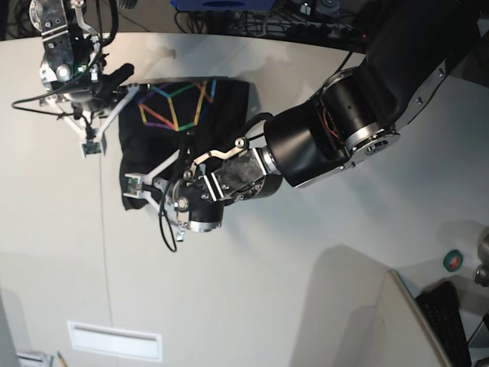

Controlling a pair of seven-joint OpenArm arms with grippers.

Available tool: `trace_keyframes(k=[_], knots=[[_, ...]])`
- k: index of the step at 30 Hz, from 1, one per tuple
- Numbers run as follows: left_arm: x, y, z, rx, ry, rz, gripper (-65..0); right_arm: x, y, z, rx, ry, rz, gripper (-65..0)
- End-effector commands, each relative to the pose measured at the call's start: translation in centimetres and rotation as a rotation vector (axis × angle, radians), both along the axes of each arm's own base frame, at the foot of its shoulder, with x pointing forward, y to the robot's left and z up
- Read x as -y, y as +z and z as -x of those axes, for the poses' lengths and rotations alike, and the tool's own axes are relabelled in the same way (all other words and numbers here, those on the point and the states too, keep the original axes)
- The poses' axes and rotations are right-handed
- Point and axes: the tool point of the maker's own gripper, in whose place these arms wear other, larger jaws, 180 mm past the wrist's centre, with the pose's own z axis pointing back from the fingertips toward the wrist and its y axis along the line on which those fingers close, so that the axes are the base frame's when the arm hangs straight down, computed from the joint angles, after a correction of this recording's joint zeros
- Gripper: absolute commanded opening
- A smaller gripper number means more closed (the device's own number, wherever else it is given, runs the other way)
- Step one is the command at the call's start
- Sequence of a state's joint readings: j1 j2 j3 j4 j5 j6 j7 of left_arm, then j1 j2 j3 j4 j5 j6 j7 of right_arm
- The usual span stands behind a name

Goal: Layout the t-shirt on the table in an organized manner, then fold the t-shirt properly

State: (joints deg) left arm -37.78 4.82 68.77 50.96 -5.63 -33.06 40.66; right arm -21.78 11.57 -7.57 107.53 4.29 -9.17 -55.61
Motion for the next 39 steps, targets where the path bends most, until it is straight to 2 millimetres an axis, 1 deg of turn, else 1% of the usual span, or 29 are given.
trace_keyframes(k=[1, 3, 4, 8, 12, 14, 16, 17, 18, 19, 21, 23, 24, 25, 27, 29, 30, 31, 32, 33, 34, 35, 36, 38, 39], knots=[[1.4, 1.7, -1.3, 0.040, -0.013, 0.032, -65.0, -0.1, 0.7, -0.7, 0.034, -0.001, -0.002, -65.0], [1.6, 1.8, -1.3, 0.042, -0.016, 0.034, -65.0, -0.1, 0.7, -0.7, 0.034, -0.002, -0.004, -65.0], [1.8, 2.0, -1.3, 0.045, -0.019, 0.039, -62.2, -0.1, 0.7, -0.7, 0.034, -0.002, -0.004, -65.0], [1.8, 2.2, -1.4, 0.049, -0.020, 0.042, -40.6, -0.1, 0.7, -0.7, 0.034, 0.000, -0.003, -65.0], [2.4, 3.4, -2.5, 0.075, -0.024, 0.054, -20.1, -0.3, 0.7, -0.9, 0.039, -0.001, -0.007, -65.0], [2.8, 4.3, -3.1, 0.094, -0.030, 0.063, -13.3, -0.3, 0.8, -0.9, 0.040, -0.001, -0.007, -65.0], [3.7, 5.8, -3.5, 0.121, -0.047, 0.093, -10.9, -0.3, 0.8, -1.0, 0.042, -0.001, -0.007, -65.0], [4.1, 6.8, -3.9, 0.132, -0.038, 0.121, -11.2, -0.3, 0.8, -1.0, 0.042, -0.001, -0.007, -65.0], [3.7, 7.8, -4.6, 0.141, 0.003, 0.139, -11.8, -0.3, 0.8, -0.9, 0.040, -0.001, -0.007, -65.0], [2.3, 8.7, -5.7, 0.153, 0.063, 0.141, -13.5, -0.3, 0.7, -0.9, 0.039, -0.001, -0.007, -65.0], [0.6, 9.6, -6.3, 0.150, 0.152, 0.166, -19.9, -0.3, 0.7, -0.8, 0.037, 0.000, -0.007, -65.0], [-2.1, 9.8, -6.9, 0.151, 0.231, 0.173, -25.8, -0.3, 0.7, -0.9, 0.040, 0.000, -0.007, -65.0], [-3.4, 9.3, -6.9, 0.137, 0.275, 0.173, -27.8, -0.3, 0.8, -1.0, 0.043, 0.000, -0.007, -65.0], [-4.4, 8.8, -6.8, 0.122, 0.308, 0.174, -28.0, -0.3, 0.8, -1.1, 0.045, 0.000, -0.007, -65.0], [-6.2, 7.7, -6.8, 0.080, 0.394, 0.188, -24.0, -0.3, 1.1, -1.6, 0.057, 0.000, -0.007, -65.0], [-8.2, 6.2, -6.6, 0.024, 0.492, 0.180, -15.6, -0.3, 1.2, -1.9, 0.063, 0.000, -0.007, -65.0], [-9.2, 5.6, -6.6, 0.001, 0.535, 0.164, -12.8, -0.4, 1.3, -2.0, 0.066, 0.002, -0.008, -65.0], [-9.6, 5.4, -6.6, -0.013, 0.564, 0.162, -12.0, -0.4, 1.3, -2.0, 0.067, 0.002, -0.008, -65.0], [-9.6, 5.4, -6.6, -0.021, 0.578, 0.169, -12.5, -0.4, 1.3, -2.0, 0.067, 0.007, -0.009, -65.0], [-9.7, 5.2, -6.4, -0.031, 0.588, 0.173, -14.8, -0.8, 1.2, -2.0, 0.063, 0.033, -0.013, -65.0], [-9.9, 4.7, -5.9, -0.046, 0.601, 0.173, -20.7, -1.9, 1.1, -1.8, 0.055, 0.094, -0.024, -65.0], [-10.0, 4.3, -5.5, -0.058, 0.607, 0.172, -28.0, -2.8, 1.2, -1.7, 0.055, 0.148, -0.034, -65.0], [-10.1, 3.8, -5.0, -0.073, 0.612, 0.166, -37.0, -3.7, 1.3, -1.6, 0.053, 0.193, -0.044, -65.0], [-10.1, 3.0, -4.3, -0.092, 0.613, 0.156, -51.2, -5.1, 1.3, -1.5, 0.054, 0.211, -0.072, -65.0], [-10.3, 2.5, -4.0, -0.104, 0.620, 0.147, -57.3, -5.5, 1.4, -1.6, 0.058, 0.214, -0.080, -65.0]])
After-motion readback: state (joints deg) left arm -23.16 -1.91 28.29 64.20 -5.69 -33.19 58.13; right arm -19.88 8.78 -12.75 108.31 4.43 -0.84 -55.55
